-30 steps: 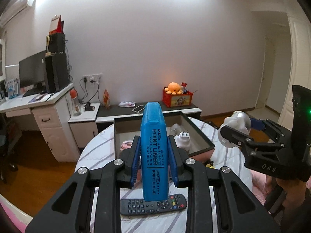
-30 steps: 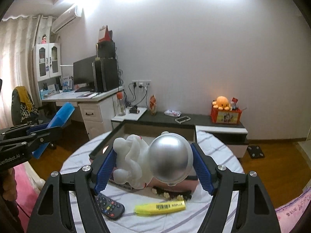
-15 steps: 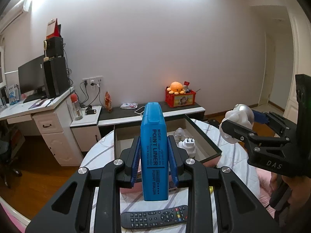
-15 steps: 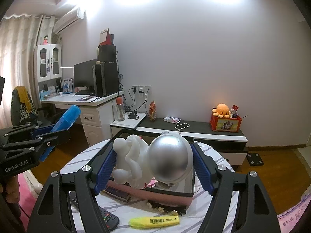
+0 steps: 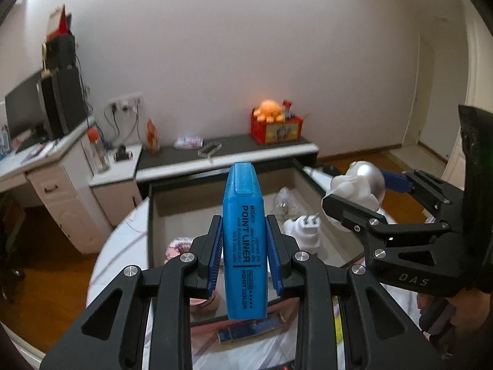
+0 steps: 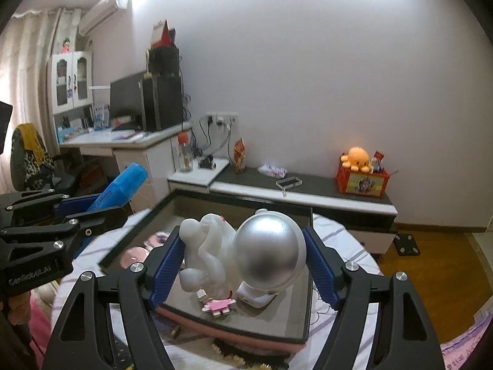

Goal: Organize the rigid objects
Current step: 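Lower the blue highlighter into the box with the left tool while the right tool places the astronaut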

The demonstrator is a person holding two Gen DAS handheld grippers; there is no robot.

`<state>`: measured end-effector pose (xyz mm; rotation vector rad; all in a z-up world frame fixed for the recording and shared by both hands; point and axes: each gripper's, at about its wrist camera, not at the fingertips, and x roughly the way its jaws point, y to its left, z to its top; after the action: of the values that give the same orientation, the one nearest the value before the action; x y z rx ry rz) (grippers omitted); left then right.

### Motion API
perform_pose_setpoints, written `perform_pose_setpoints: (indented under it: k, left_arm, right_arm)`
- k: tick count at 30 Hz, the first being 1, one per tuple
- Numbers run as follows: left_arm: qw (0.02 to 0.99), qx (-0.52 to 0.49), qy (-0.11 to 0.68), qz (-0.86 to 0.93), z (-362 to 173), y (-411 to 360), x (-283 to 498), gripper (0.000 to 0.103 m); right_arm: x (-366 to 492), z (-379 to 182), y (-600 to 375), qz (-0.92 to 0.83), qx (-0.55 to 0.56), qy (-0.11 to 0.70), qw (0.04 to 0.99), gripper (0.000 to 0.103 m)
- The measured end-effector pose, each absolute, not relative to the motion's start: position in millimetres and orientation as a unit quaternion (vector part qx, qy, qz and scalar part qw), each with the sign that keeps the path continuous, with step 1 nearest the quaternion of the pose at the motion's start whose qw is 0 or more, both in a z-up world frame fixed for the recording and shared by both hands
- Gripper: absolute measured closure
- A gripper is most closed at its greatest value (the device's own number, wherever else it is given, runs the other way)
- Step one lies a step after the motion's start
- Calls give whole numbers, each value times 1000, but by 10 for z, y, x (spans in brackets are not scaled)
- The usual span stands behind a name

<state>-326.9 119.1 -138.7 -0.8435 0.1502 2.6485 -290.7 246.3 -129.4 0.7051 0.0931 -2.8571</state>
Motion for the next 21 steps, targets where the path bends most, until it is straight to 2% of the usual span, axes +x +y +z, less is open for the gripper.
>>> perform_pose_setpoints:
  k: [8, 13, 14, 16, 19, 21]
  left_arm:
    - [180, -370, 63, 909, -1908, 1304, -3686, 76]
    - [171, -380, 61, 907, -2015, 1274, -3698, 74]
    - [171, -378, 57, 908, -2001, 1259, -3682, 70]
    - [166, -372, 52, 912, -1960, 1226, -3658, 45]
    - [158, -351, 50, 921, -1848, 1186, -3533, 27]
    - [154, -343, 45, 925, -1772, 1132, -3452, 21]
  right_arm:
    - [-3367, -1711, 2543, -948, 308, 34, 80, 27]
    - [-3435, -1860, 2602, -940, 331, 34, 77, 27]
    - [-3430, -1863, 2607, -939, 332, 32, 78, 27]
    - [-3420, -1864, 2604, -938, 335, 32, 77, 27]
    - [-3385, -1821, 2583, -940, 332, 31, 75, 27]
    - [-3345, -1781, 2585, -942, 325, 29, 74, 26]
